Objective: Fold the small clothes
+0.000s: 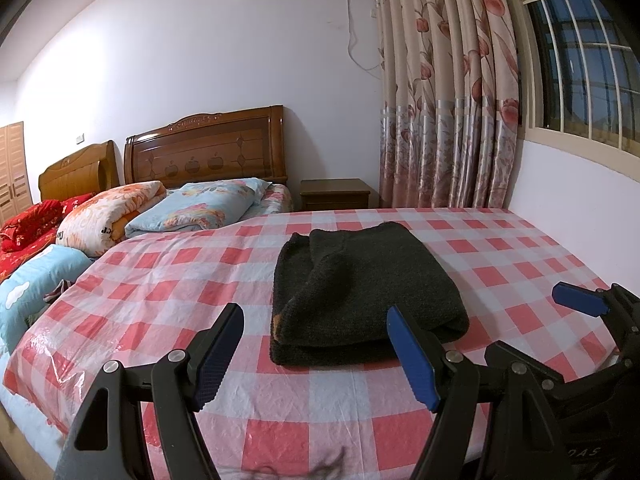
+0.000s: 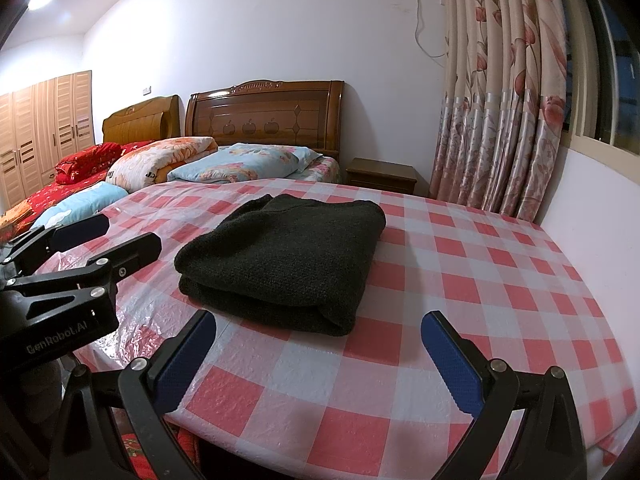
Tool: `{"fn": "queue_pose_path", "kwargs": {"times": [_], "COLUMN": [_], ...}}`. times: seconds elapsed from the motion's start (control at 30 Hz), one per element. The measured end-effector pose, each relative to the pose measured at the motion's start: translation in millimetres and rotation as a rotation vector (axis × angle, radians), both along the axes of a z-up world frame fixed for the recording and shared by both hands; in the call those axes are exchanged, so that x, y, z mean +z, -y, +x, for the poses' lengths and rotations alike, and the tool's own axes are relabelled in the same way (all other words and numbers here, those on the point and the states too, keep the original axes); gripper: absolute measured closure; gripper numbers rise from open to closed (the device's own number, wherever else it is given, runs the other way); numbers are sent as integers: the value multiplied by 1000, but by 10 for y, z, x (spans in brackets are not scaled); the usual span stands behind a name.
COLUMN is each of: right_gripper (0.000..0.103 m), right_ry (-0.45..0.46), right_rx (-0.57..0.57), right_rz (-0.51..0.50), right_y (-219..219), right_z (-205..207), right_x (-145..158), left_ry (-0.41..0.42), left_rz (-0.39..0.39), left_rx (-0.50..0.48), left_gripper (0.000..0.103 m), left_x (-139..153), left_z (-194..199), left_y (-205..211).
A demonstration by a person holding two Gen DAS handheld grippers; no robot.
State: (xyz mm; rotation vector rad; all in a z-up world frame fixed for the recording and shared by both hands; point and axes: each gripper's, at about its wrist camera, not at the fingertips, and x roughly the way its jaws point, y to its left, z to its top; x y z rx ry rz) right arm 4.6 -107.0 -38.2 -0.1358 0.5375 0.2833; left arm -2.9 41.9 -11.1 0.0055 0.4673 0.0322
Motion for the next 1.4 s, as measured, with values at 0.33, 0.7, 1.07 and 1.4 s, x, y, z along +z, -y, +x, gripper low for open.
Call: {"fn": "queue_pose_path", "kwargs": {"times": [0.33, 0.7, 1.07, 1.4], "right_gripper": [0, 0, 0, 0], "right_ry": [1, 1, 1, 0], "right_rx": [2, 3, 5, 4], "right_rz": [-2, -4, -5, -5], "right_y": [-3, -2, -1, -9], "right_z": [0, 4, 9, 5], "right_x": [-2, -5, -9, -8], "left_ry": [1, 12, 24, 28], "left_rz": [-4, -8, -16, -37], "left_rx": [1, 1, 4, 0], "left_gripper": [27, 28, 28, 28], "left_x": [1, 38, 48, 66], "left_z": [-7, -20, -52, -48], "left_y": [7, 34, 28, 16]}}
